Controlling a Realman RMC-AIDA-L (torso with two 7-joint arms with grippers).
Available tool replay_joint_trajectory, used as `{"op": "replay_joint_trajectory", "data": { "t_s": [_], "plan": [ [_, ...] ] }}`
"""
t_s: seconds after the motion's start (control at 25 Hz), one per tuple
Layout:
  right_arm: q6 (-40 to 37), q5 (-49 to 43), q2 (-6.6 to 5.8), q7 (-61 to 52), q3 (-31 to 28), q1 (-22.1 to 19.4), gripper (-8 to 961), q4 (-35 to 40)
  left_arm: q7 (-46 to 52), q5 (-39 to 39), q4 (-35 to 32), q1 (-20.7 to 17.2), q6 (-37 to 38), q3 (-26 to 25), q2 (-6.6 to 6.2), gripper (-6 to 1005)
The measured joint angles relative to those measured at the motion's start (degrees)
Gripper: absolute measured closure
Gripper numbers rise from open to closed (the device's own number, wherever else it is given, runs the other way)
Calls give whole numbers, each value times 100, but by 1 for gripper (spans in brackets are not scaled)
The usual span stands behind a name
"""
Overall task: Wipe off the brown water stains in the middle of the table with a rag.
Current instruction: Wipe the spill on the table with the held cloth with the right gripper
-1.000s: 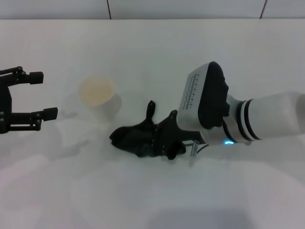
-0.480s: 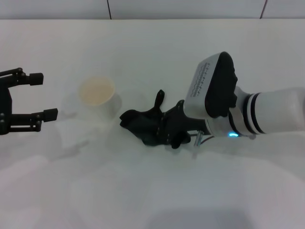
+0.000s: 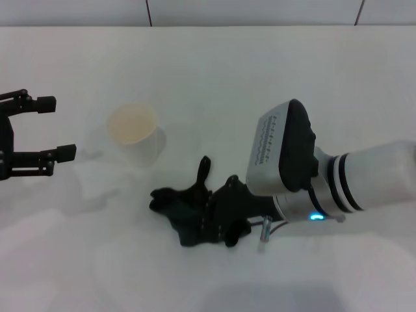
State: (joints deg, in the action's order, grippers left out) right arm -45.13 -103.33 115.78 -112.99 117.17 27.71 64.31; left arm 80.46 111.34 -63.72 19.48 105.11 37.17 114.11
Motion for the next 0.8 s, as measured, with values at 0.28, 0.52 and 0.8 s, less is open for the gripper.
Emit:
{"op": "replay_joint_trajectory", "data": {
  "t_s": [0.28, 0.52, 0.8],
  "plan": [
    [-325, 10, -1, -8, -36, -142, 862, 75, -35, -5, 0, 12, -11, 0, 3, 122],
    [-170, -41, -16, 31, -525, -161, 861, 24, -62, -8, 0, 30, -62, 1, 20, 122],
    [262, -55, -30, 46, -1059, -106, 860, -183, -97, -9, 28, 61, -95, 1, 5, 122]
  ]
}}
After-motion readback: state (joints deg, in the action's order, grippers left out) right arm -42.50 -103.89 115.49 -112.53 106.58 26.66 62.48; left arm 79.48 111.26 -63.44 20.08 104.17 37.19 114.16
